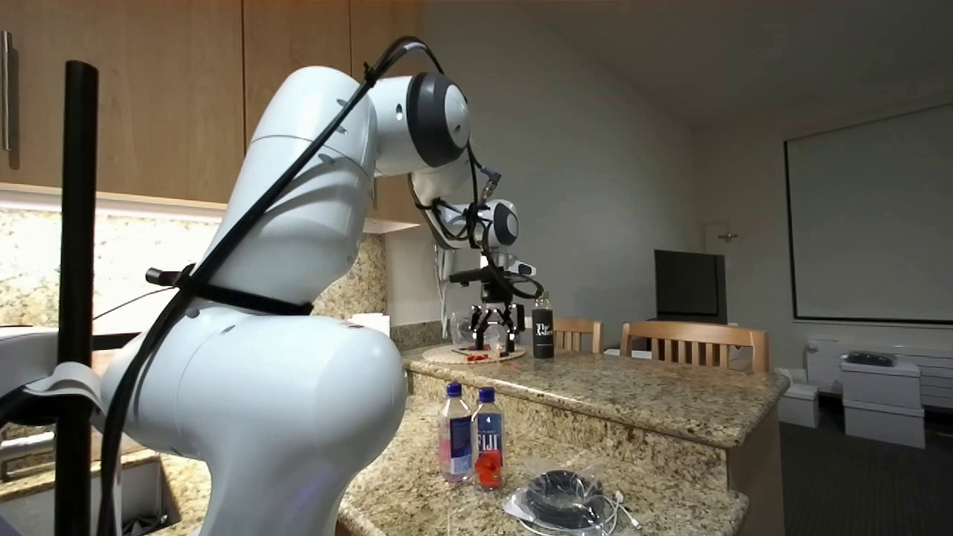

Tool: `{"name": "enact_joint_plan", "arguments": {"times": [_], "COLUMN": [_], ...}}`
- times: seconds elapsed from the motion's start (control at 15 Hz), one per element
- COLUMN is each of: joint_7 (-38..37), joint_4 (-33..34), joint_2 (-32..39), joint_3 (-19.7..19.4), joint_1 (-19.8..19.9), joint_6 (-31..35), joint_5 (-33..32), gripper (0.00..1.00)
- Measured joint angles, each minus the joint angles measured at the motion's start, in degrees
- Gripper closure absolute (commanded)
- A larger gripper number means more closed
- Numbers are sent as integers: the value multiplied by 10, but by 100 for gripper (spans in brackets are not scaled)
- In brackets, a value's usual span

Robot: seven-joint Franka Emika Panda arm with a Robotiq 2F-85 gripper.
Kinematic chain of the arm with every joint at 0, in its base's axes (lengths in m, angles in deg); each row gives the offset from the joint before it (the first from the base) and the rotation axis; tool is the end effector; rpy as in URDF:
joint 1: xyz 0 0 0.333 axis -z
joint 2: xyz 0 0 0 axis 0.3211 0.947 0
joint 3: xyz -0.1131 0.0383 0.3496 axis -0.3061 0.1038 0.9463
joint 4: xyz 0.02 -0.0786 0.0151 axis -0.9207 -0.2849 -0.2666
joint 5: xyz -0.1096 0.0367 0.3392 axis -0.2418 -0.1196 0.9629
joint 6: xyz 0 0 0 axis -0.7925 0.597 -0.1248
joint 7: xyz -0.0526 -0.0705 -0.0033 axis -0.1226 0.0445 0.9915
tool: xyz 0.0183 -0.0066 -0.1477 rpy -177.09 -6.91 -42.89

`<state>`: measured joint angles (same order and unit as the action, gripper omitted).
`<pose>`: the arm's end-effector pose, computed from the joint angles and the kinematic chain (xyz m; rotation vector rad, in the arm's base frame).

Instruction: Move the water bottle on the bottom counter to the left then move the water bottle from the upper counter to the bottom counter.

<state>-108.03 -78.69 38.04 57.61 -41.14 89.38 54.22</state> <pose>0.5600 0.2534 0.4433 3.0779 0.0095 -0.2619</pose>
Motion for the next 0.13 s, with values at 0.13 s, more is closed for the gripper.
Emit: {"name": "enact_joint_plan", "arguments": {"times": [0.13], "joint_7": [0], "joint_4": [4], "joint_2": [5], "joint_3": [2], "joint_1": [5], "joint_6": [0], "joint_5": [0], "gripper": [0]}}
